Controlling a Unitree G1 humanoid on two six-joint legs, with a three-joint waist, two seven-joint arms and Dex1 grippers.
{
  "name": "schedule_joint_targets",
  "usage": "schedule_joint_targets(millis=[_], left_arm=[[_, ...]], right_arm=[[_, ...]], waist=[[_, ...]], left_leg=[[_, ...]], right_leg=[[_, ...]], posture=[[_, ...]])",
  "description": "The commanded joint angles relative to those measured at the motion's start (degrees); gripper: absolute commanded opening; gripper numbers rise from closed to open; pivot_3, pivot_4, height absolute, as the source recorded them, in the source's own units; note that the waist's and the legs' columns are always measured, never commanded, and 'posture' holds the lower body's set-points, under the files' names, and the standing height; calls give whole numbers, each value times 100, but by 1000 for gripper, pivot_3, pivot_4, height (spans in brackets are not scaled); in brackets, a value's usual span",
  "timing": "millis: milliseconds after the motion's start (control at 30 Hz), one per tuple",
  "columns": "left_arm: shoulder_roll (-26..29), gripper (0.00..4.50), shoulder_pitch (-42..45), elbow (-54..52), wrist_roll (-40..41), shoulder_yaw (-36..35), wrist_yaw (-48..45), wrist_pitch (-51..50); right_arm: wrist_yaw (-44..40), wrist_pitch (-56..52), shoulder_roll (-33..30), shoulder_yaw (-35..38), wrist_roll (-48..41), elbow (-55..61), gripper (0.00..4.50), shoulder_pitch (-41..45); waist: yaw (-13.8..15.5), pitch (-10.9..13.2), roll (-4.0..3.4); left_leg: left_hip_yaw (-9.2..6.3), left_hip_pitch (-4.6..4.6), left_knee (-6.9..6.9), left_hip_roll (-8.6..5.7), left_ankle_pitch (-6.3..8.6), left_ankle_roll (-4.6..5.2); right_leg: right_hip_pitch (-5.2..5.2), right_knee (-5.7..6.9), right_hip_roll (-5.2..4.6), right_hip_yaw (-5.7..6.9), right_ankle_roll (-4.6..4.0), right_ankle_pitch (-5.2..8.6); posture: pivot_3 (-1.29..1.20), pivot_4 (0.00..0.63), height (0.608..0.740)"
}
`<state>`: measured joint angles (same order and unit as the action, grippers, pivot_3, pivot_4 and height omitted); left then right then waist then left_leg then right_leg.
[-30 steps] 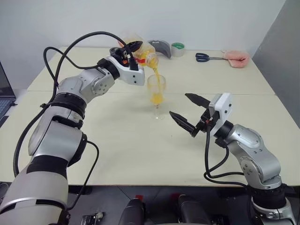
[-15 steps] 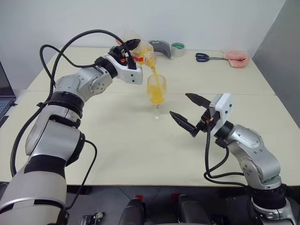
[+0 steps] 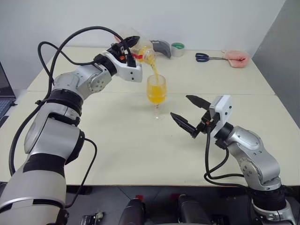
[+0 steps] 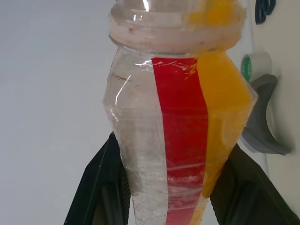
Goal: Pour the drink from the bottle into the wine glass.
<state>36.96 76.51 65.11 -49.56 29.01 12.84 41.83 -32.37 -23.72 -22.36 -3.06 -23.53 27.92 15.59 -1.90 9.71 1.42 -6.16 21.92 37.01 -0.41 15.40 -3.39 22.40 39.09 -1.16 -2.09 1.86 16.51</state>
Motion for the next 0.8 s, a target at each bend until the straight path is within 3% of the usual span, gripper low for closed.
schedule_joint_targets(millis=[33, 567, 800], left_arm=[[115, 1770, 263, -53, 47, -34, 136, 27], [120, 1770, 249, -11, -23, 36, 255, 20], [-88, 1770, 127, 60, 482, -240, -153, 38]], right_arm=[[18, 142, 25, 100, -36, 119, 4500, 14], [-20, 118, 28, 59, -38, 123, 4500, 15], [-5, 89, 17, 47, -30, 152, 4500, 11]], waist=[[0, 0, 0], [0, 0, 0], [2, 0, 0]], left_leg=[[0, 0, 0, 0, 0, 0], [0, 0, 1, 0, 0, 0], [0, 0, 2, 0, 0, 0]], right_leg=[[0, 0, 0, 0, 0, 0], [0, 1, 0, 0, 0, 0], [0, 2, 0, 0, 0, 0]], posture=[[0, 150, 740], [0, 150, 740], [0, 150, 740]])
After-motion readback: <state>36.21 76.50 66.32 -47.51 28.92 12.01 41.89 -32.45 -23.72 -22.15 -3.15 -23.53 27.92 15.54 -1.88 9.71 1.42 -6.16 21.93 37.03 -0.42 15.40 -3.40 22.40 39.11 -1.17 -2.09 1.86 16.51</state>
